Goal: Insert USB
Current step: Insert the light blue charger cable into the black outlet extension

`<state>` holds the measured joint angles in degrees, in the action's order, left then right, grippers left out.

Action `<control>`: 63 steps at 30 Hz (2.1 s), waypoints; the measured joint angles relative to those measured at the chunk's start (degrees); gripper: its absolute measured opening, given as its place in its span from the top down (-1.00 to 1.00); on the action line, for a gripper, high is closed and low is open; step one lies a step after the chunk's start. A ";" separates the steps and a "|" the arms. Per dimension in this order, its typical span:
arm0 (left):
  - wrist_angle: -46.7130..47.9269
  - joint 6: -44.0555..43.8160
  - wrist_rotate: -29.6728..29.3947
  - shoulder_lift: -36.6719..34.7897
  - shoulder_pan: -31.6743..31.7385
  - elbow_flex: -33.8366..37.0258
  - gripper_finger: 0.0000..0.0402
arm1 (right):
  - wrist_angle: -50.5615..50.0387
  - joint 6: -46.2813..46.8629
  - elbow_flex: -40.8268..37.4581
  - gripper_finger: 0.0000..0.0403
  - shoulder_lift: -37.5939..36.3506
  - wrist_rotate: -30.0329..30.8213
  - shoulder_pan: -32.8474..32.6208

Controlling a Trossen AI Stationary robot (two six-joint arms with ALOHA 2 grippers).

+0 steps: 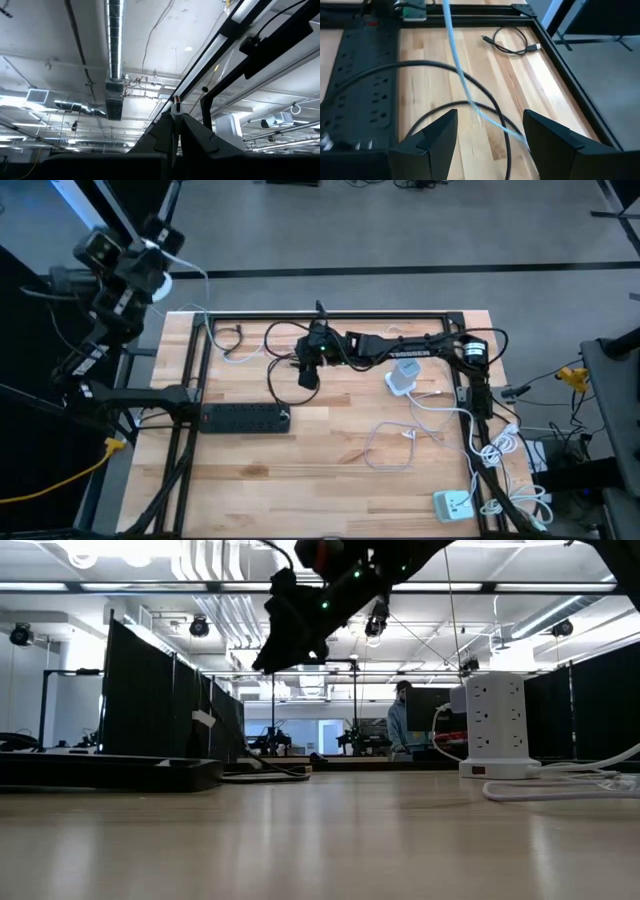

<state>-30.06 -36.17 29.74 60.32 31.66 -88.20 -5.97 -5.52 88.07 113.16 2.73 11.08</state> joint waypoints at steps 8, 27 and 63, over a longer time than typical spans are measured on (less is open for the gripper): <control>0.33 -3.84 1.02 10.03 0.00 -17.76 0.94 | -2.43 -10.39 0.00 -0.08 2.15 -0.34 0.03; 3.33 -5.85 4.78 15.19 -0.92 -24.57 0.94 | -17.20 -1.45 -0.02 0.06 7.85 -10.15 3.04; 7.56 -3.12 9.93 14.32 -0.92 -24.55 0.94 | -23.19 21.67 0.00 0.15 7.00 -26.20 -10.31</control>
<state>-22.50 -39.29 39.67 74.63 30.74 -112.75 -29.16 16.15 88.07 120.16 -23.47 0.77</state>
